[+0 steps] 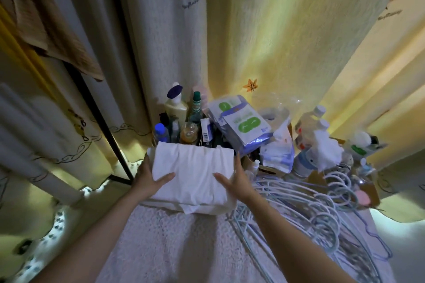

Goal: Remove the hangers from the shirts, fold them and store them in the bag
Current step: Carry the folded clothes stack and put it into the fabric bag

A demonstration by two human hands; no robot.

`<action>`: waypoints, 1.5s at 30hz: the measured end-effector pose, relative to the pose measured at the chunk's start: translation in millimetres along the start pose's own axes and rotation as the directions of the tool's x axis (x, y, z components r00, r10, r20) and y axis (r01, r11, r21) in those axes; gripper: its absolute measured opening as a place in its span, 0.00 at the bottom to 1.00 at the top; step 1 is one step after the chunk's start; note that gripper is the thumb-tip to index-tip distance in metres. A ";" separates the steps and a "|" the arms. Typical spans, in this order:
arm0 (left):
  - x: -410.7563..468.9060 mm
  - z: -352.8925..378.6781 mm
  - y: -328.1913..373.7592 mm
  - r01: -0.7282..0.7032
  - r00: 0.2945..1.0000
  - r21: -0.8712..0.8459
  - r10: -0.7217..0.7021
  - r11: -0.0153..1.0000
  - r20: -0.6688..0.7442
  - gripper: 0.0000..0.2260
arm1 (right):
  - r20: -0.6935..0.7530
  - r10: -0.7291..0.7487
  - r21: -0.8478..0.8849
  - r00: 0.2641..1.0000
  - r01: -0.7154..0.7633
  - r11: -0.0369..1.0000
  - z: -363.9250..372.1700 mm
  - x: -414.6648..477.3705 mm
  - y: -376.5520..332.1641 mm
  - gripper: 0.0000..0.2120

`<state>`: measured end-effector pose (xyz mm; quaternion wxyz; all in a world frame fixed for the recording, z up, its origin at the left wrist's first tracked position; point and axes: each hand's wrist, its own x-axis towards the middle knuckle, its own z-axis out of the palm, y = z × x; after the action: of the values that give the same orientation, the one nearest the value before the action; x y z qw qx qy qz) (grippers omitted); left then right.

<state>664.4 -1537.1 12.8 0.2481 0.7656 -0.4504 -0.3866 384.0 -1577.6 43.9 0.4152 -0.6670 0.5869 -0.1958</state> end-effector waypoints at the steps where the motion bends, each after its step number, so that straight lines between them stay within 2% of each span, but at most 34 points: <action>1: 1.9 2.2 -0.8 -0.024 1.000 -0.064 0.024 0.998 0.005 0.67 | -0.005 -0.017 0.041 1.000 0.017 0.999 4.6 0.2 3.0 0.45; 4: 5.1 6.6 -4.9 -0.036 0.999 -0.147 0.035 0.988 -0.009 0.66 | -0.012 -0.025 0.144 1.000 0.026 0.989 13.2 0.8 9.4 0.37; 8: 1.2 10.1 -5.2 -0.035 0.999 -0.169 0.032 0.985 -0.019 0.52 | -0.012 -0.009 0.164 1.000 0.011 0.986 18.0 5.1 17.2 0.42; 11: 3.8 12.8 -4.5 -0.028 0.999 -0.196 0.035 0.980 0.033 0.40 | -0.012 -0.002 0.158 1.000 0.003 0.987 17.7 6.8 21.5 0.44; 17: 5.3 15.9 -3.3 0.087 0.981 -0.233 -0.043 0.969 0.189 0.31 | -0.127 0.137 0.274 0.982 -0.097 0.957 33.6 -2.1 29.6 0.41; 22: 9.4 12.9 -3.6 0.240 0.958 -0.293 -0.176 0.926 0.226 0.35 | 0.123 0.234 0.292 0.964 -0.260 0.920 28.3 6.9 36.3 0.41; 28: 5.2 16.0 -2.6 0.307 0.940 -0.376 -0.215 0.875 0.266 0.36 | 0.228 0.221 0.464 0.948 -0.305 0.832 25.2 5.1 37.2 0.40; 30: 2.0 14.8 -1.6 0.327 0.930 -0.404 -0.214 0.854 0.300 0.39 | 0.235 0.237 0.517 0.943 -0.328 0.791 25.2 3.6 39.0 0.39; 35: -10.1 5.0 -1.0 0.356 0.918 -0.506 -0.192 0.785 0.347 0.35 | 0.239 0.243 0.569 0.940 -0.339 0.749 32.1 -3.2 30.9 0.36; 38: -28.6 -8.4 -2.9 0.336 0.934 -0.554 -0.194 0.761 0.300 0.33 | 0.234 0.241 0.567 0.942 -0.334 0.753 39.2 -13.2 18.9 0.37; 42: -67.5 -25.0 -19.7 0.332 0.943 -0.627 -0.223 0.705 0.248 0.30 | 0.229 0.242 0.524 0.943 -0.329 0.785 46.8 -37.9 -8.3 0.33; 45: -103.7 -38.8 -44.2 0.281 0.956 -0.676 -0.259 0.681 0.136 0.25 | 0.256 0.221 0.498 0.941 -0.324 0.804 57.9 -63.0 -31.9 0.31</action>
<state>687.4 -1423.6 41.3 0.4481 0.6703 -0.1602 -0.5694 432.3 -1500.3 49.6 0.6603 -0.4488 0.5580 -0.2260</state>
